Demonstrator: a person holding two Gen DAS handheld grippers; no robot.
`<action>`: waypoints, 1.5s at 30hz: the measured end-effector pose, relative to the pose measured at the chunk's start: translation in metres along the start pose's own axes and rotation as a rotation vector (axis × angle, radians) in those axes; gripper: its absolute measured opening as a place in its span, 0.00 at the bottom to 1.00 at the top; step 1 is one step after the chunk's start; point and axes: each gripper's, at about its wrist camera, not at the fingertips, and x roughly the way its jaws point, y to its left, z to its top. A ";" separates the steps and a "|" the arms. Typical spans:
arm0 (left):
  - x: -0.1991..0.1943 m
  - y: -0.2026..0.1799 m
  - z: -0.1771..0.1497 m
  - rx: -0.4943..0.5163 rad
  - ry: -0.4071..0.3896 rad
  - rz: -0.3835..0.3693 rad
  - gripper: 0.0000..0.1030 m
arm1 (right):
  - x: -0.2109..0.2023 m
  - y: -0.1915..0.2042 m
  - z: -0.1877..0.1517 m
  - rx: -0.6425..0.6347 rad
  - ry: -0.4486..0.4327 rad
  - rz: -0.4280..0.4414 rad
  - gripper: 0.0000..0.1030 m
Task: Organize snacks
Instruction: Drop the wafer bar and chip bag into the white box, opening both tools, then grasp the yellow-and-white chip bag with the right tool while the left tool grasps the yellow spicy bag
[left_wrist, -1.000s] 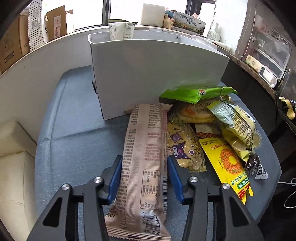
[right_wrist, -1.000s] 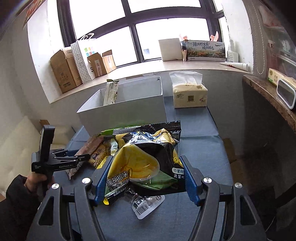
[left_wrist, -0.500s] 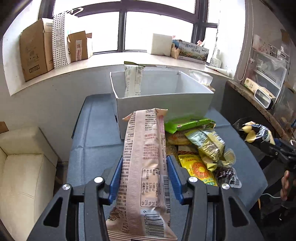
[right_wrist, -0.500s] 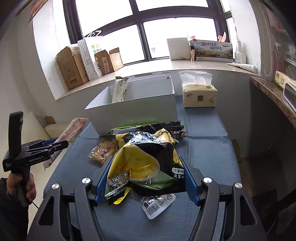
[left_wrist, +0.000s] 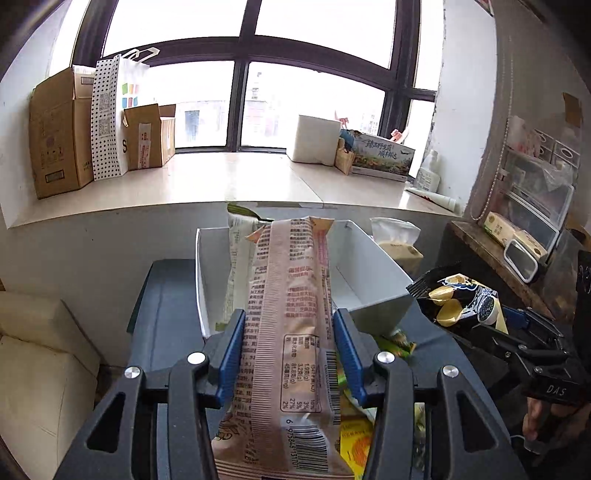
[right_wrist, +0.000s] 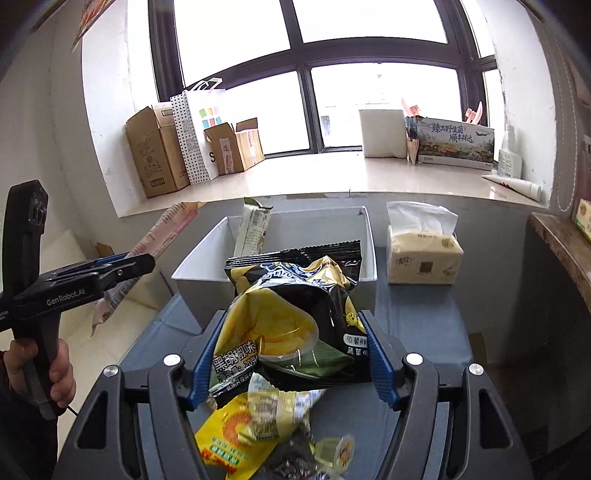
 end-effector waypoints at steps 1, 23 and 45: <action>0.012 0.002 0.009 -0.009 0.001 0.005 0.51 | 0.011 -0.004 0.011 0.008 0.005 -0.001 0.71; 0.107 0.036 0.043 -0.040 0.045 0.124 1.00 | 0.135 -0.056 0.057 0.139 0.124 0.038 1.00; -0.053 -0.004 -0.053 -0.006 -0.011 -0.003 1.00 | -0.024 -0.015 -0.011 0.083 -0.019 0.130 1.00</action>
